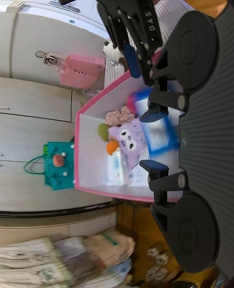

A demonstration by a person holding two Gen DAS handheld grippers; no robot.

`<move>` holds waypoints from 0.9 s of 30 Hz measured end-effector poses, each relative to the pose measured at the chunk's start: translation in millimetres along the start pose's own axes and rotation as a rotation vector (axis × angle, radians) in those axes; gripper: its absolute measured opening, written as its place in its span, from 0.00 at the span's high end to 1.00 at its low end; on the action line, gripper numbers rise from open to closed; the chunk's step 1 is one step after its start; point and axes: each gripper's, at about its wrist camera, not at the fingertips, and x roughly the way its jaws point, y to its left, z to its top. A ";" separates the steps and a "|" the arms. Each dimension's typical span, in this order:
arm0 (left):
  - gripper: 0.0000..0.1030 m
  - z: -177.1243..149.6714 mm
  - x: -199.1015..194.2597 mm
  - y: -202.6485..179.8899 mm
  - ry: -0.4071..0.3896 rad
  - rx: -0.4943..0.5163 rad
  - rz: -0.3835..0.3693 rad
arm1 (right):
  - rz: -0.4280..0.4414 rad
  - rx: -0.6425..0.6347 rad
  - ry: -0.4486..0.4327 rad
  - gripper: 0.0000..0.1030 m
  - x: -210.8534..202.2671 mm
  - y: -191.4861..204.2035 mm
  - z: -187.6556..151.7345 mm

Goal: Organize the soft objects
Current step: 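Carry the blue wipes pack with the left tool over the pink box, then open the left tool to drop the wipes pack into the box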

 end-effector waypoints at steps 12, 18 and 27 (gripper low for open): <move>0.43 16.3 -61.8 -17.0 0.056 0.022 -0.111 | 0.014 -0.033 -0.084 0.62 -57.1 7.0 -17.1; 0.38 13.4 -94.3 -43.6 0.092 0.104 -0.152 | 0.024 -0.057 -0.135 0.61 -103.1 18.8 -41.9; 0.33 -2.9 -110.5 -92.0 0.162 0.226 -0.207 | 0.003 -0.066 -0.139 0.57 -152.2 23.4 -88.2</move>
